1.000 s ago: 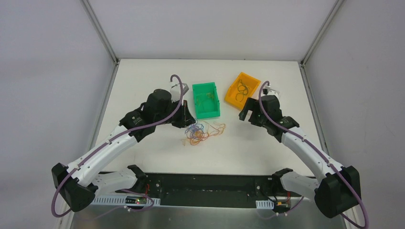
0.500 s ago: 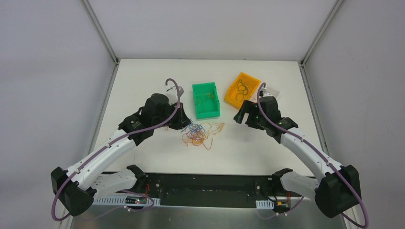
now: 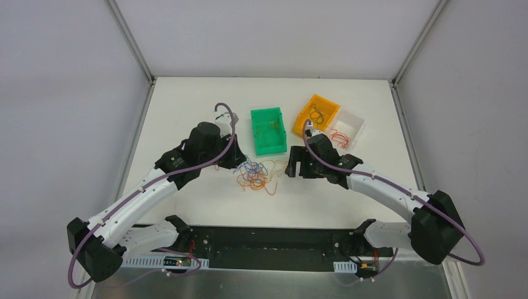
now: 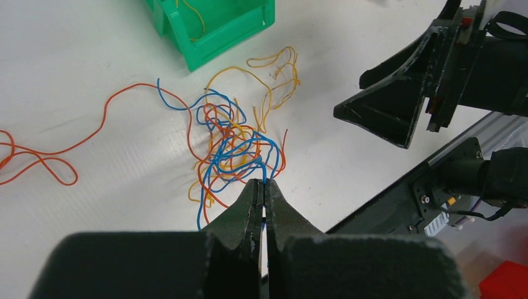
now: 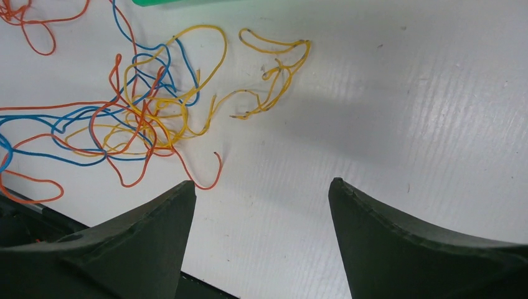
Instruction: Untangle the cables
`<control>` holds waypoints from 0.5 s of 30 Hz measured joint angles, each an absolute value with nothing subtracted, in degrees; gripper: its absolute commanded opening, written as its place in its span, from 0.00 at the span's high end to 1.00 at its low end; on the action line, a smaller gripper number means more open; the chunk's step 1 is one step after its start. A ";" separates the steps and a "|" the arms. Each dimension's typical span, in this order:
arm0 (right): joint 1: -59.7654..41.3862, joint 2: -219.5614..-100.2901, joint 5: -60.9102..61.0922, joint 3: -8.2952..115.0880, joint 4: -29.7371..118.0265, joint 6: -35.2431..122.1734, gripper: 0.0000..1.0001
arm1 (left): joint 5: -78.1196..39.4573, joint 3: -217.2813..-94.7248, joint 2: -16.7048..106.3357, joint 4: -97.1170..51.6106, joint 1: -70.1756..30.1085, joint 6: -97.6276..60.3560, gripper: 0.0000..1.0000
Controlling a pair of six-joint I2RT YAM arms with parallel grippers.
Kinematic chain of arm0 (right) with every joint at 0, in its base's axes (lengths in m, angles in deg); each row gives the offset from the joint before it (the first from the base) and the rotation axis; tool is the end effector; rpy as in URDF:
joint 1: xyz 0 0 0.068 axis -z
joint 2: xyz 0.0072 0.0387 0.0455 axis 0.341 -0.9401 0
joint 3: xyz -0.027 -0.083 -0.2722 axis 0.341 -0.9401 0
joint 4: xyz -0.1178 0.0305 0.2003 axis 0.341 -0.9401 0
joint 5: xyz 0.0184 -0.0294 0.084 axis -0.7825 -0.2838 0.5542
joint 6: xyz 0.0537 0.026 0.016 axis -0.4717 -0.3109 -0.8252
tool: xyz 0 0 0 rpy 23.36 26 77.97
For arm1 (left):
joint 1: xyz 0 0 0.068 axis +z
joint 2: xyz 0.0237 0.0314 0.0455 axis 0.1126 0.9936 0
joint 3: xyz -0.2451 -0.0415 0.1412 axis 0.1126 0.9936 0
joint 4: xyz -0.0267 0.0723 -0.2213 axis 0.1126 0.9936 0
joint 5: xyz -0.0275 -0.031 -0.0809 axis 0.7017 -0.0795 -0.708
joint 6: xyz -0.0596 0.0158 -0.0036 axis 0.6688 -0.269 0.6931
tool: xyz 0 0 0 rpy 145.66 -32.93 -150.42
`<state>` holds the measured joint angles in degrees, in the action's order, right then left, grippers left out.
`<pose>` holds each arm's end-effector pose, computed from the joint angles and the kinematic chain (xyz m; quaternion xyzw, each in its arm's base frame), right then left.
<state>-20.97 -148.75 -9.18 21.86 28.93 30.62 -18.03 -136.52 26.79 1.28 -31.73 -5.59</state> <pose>0.1786 0.1530 0.2540 -0.1624 0.8975 0.1954 0.3603 0.1521 -0.1268 0.3353 0.1320 0.8396 -0.3173 0.4206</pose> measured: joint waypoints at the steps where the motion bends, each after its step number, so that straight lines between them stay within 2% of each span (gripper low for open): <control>1: -21.47 -149.61 -9.79 22.03 29.12 30.03 0.20 | -18.01 -136.52 26.79 1.31 -31.73 -5.64 1.00; 15: -24.49 -168.05 -21.99 29.57 34.02 20.19 0.34 | -17.00 -136.52 25.83 2.66 -31.73 -6.05 1.00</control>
<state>-24.49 -168.05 -21.99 29.57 34.02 20.19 -17.00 -136.52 25.83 2.66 -31.73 -6.05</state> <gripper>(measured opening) 0.692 0.009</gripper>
